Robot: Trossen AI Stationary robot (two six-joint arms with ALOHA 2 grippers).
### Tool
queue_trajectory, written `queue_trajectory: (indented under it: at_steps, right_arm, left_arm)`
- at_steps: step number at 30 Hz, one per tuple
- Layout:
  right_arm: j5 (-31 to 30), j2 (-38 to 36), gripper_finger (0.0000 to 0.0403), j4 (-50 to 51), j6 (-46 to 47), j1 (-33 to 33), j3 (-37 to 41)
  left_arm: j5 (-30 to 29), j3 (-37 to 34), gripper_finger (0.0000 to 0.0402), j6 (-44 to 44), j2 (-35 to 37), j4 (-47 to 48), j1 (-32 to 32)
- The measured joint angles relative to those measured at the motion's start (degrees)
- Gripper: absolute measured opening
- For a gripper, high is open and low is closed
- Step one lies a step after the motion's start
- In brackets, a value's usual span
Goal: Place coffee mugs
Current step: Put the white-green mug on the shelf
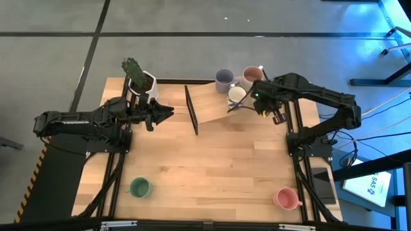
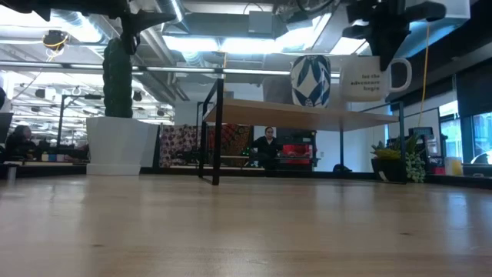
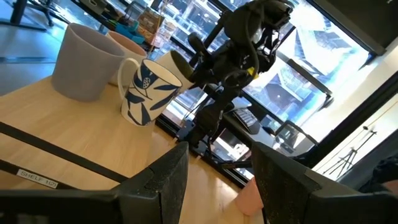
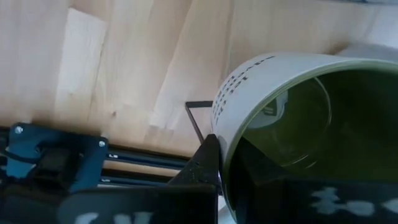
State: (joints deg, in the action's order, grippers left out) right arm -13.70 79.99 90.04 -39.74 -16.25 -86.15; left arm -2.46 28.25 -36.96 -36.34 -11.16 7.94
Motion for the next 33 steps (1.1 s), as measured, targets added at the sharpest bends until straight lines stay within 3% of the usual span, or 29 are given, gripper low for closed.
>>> queue_trajectory:
  at_steps: [33]
  right_arm:
    - [0.9,2.9,0.0,-0.2,-12.9,0.1,0.0]
  left_arm:
    - [-1.1,0.0,0.017,-0.1,0.0,0.0,0.0]
